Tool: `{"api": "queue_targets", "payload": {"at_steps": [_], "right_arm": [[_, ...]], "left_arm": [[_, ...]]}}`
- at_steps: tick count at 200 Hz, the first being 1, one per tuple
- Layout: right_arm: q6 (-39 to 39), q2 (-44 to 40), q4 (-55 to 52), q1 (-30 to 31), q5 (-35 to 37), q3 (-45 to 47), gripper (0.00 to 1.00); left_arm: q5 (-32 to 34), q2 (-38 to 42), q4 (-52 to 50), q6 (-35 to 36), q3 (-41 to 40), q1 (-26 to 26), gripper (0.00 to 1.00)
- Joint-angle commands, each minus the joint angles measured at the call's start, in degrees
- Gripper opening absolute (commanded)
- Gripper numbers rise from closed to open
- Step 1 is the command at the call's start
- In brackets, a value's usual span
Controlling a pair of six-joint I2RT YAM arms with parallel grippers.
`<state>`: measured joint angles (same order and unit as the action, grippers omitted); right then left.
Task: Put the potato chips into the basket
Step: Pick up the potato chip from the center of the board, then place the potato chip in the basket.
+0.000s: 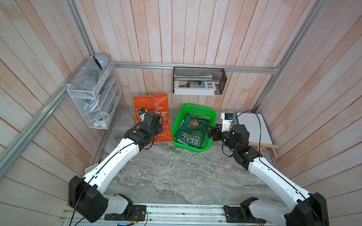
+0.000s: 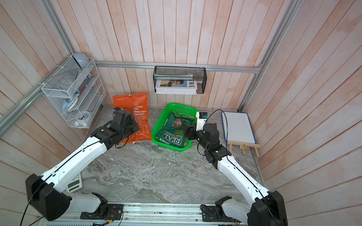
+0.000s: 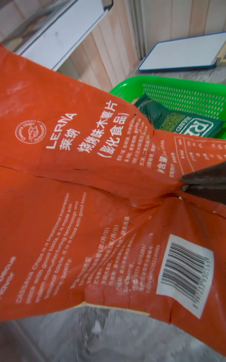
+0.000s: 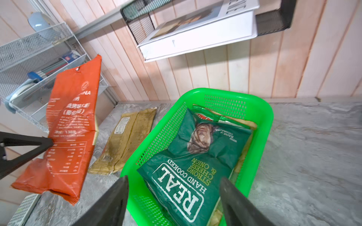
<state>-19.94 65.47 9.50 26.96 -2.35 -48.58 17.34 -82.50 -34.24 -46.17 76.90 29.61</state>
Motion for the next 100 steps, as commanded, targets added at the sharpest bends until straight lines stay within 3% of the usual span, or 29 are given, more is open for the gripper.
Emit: {"api": "queue_targets", "payload": {"at_steps": [1, 50, 100], "right_arm": [[0.09, -4.6, 2.23, -0.15, 6.11, 1.24, 0.77], [2.15, -17.57, 2.1, -0.42, 17.58, 7.71, 0.76], [3.72, -20.68, 0.7, -0.59, 19.75, 9.39, 0.76]], "left_arm": [[-0.84, -7.31, 4.89, 1.79, 8.47, 4.3, 0.0], [-7.67, -23.67, 3.34, 4.35, 19.89, 8.1, 0.0], [-12.89, -38.05, -4.48, 11.81, 32.07, 8.18, 0.0]]}}
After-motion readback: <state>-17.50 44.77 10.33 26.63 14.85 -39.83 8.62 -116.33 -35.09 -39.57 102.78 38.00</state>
